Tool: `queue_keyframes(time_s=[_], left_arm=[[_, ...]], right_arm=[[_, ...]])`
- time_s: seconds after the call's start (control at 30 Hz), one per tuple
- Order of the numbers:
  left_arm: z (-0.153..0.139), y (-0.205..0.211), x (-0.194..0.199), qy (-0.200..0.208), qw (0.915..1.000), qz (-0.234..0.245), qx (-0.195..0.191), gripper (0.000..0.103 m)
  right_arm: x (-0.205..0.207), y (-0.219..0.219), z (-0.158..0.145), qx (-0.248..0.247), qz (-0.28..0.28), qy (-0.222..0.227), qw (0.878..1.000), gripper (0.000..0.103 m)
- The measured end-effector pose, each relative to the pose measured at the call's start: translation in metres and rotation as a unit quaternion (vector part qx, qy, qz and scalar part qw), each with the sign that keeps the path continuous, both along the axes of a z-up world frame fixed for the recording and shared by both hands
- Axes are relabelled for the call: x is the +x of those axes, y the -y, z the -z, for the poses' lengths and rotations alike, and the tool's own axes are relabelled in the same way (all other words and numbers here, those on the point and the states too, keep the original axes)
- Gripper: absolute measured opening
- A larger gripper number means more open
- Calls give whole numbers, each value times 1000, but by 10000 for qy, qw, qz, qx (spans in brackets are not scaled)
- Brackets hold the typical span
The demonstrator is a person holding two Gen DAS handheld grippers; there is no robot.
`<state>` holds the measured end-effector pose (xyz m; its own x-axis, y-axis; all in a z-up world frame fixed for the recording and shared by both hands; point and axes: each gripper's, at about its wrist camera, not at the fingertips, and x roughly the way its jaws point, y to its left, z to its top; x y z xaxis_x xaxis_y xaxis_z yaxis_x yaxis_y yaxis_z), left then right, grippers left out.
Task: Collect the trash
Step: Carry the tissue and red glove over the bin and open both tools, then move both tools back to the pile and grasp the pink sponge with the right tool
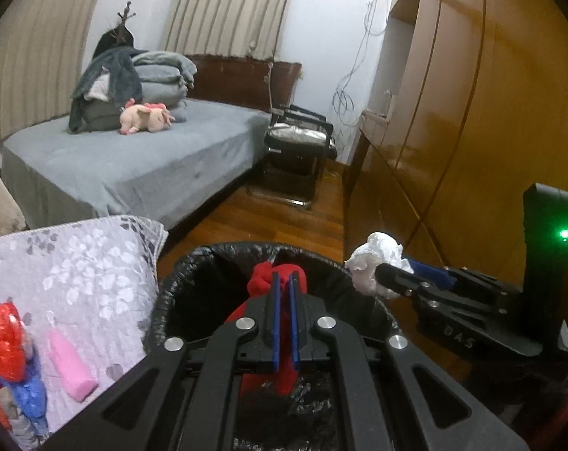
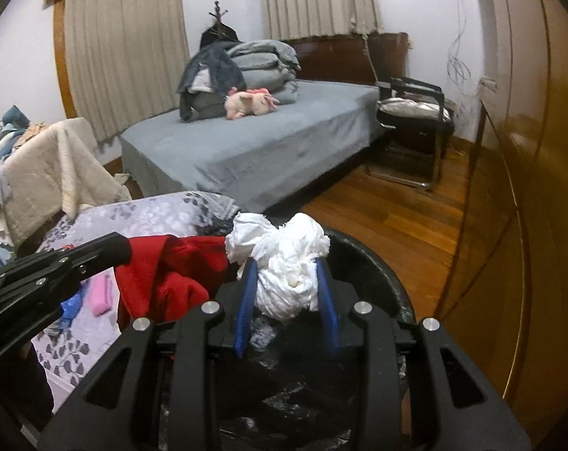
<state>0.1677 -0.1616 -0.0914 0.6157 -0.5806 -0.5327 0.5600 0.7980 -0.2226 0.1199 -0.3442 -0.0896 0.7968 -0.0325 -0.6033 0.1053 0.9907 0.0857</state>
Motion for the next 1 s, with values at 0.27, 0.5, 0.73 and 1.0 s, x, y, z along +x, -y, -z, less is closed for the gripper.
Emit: queue_keyframes(time_s=[0.27, 0.5, 0.73, 1.0], left_arm=[[13, -22, 1, -146, 9995, -250, 117, 45], [6, -76, -11, 98, 9941, -993, 420, 77], [6, -152, -25, 261, 9780, -1934, 735, 88], [14, -232, -27, 263, 9542, -2853, 865, 88]], right_arm=[[1, -5, 14, -41, 82, -104, 9999, 57], [7, -35, 5, 31, -123, 139, 9998, 91], [28, -96, 1, 195, -802, 187, 9964, 94], [60, -191, 10, 263, -1731, 150, 9844, 94]])
